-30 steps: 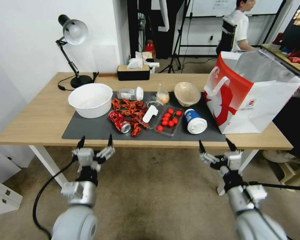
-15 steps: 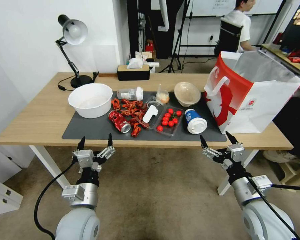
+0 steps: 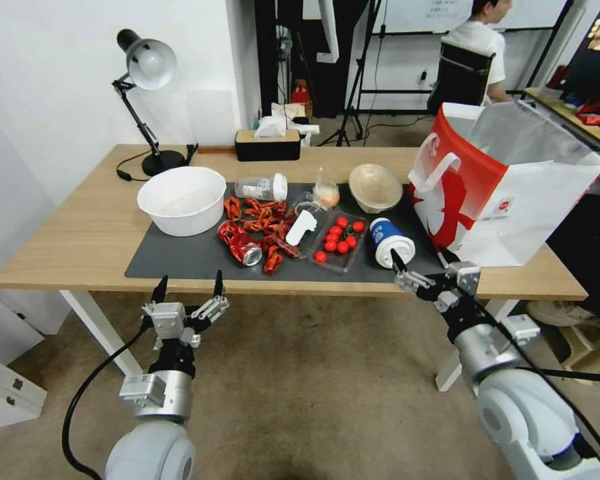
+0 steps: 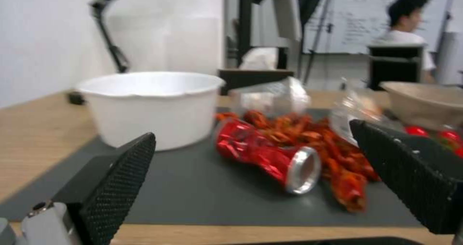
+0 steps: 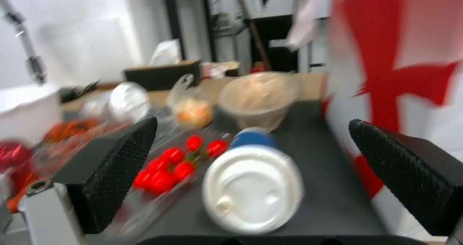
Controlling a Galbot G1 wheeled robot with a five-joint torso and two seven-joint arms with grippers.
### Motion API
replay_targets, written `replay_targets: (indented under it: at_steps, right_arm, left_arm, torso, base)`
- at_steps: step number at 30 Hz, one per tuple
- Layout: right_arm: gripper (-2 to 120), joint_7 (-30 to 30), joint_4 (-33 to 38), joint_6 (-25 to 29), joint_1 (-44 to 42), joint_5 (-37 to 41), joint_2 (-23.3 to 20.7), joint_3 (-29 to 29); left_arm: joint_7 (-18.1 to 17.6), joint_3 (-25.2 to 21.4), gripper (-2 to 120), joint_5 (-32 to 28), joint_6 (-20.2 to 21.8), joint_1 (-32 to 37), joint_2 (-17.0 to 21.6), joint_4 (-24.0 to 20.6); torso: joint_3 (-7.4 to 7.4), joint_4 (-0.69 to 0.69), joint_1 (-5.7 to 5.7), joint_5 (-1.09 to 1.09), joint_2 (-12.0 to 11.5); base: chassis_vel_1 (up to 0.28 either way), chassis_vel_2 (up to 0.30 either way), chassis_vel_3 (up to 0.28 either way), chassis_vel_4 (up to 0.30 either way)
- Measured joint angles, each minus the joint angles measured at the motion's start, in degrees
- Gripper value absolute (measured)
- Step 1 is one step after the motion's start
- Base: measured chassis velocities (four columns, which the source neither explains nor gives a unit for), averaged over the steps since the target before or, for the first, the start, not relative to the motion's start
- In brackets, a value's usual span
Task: Pick up the trash from the table and place it into the takeout bag.
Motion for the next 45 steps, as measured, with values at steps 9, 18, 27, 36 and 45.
replay_targets:
  at_steps: [9, 18, 27, 36, 45]
  right_arm:
    - [100, 11.38, -7.92, -7.92, 20.46, 11.55, -7.01, -10.24]
    - [100, 19.11, -13.63, -13.82, 29.39, 16.14, -6.89, -16.75]
    - [100, 33.77, -14.78, -26.07, 38.33, 27.51, -6.34, -22.4]
    - [100, 45.55, -15.42, -30.72, 42.76, 39.45, -6.97, -25.85]
    - [100, 49.32, -17.84, -30.72, 44.08, 44.75, -6.84, -28.22]
  left_arm:
    - [0.01, -1.6, 100, -0.78, 0.17, 1.07, 0.74, -0.45]
    - [-0.32, -1.99, 100, -0.82, 0.06, 1.35, 0.3, -0.4]
    - [-0.53, -2.5, 100, -0.81, -0.59, 1.62, -0.04, 0.09]
    - [-0.53, -2.55, 100, -0.7, -1.08, 1.76, -0.13, 0.33]
    - [-0.53, -2.56, 100, -0.62, -1.23, 1.76, -0.04, 0.38]
  torso:
    - [0.01, 0.12, 0.0, 0.02, -0.01]
    - [0.01, 0.1, 0.0, 0.03, -0.01]
    - [0.0, 0.11, 0.0, 0.01, -0.01]
    - [0.0, 0.11, 0.0, 0.02, -0.01]
    - [0.0, 0.11, 0.0, 0.02, -0.01]
  base:
    - [0.0, 0.0, 0.0, 0.0]
    - [0.0, 0.0, 0.0, 0.0]
    - [0.0, 0.0, 0.0, 0.0]
    - [0.0, 0.0, 0.0, 0.0]
    - [0.0, 0.0, 0.0, 0.0]
